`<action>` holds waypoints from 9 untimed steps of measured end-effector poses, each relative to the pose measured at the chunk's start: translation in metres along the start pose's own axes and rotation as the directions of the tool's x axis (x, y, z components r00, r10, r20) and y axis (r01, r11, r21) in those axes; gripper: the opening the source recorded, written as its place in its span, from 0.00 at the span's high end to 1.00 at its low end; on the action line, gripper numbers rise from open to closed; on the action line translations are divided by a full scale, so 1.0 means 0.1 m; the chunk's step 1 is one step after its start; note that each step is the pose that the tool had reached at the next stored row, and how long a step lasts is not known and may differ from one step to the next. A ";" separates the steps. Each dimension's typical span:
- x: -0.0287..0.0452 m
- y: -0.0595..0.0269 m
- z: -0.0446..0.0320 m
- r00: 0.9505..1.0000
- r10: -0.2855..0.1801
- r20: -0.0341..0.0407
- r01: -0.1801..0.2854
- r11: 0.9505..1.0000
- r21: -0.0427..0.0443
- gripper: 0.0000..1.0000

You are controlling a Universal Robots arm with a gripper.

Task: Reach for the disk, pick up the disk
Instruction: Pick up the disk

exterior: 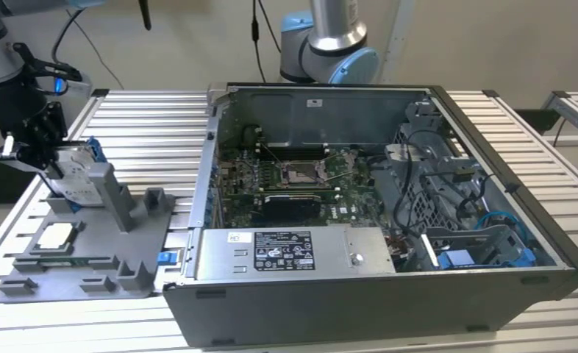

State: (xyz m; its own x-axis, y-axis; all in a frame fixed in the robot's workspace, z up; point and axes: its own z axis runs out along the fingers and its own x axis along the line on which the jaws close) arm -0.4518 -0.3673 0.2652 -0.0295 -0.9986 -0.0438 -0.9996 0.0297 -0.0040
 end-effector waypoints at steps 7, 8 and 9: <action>0.000 0.000 0.000 1.000 0.000 -0.006 0.000 1.000 0.000 1.00; 0.000 0.000 -0.001 1.000 0.000 -0.005 0.000 1.000 0.000 1.00; 0.000 0.000 -0.001 1.000 0.000 -0.005 0.000 1.000 0.000 1.00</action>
State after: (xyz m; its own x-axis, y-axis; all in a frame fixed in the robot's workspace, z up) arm -0.4517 -0.3673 0.2653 -0.0295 -0.9988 -0.0383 -0.9996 0.0297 -0.0043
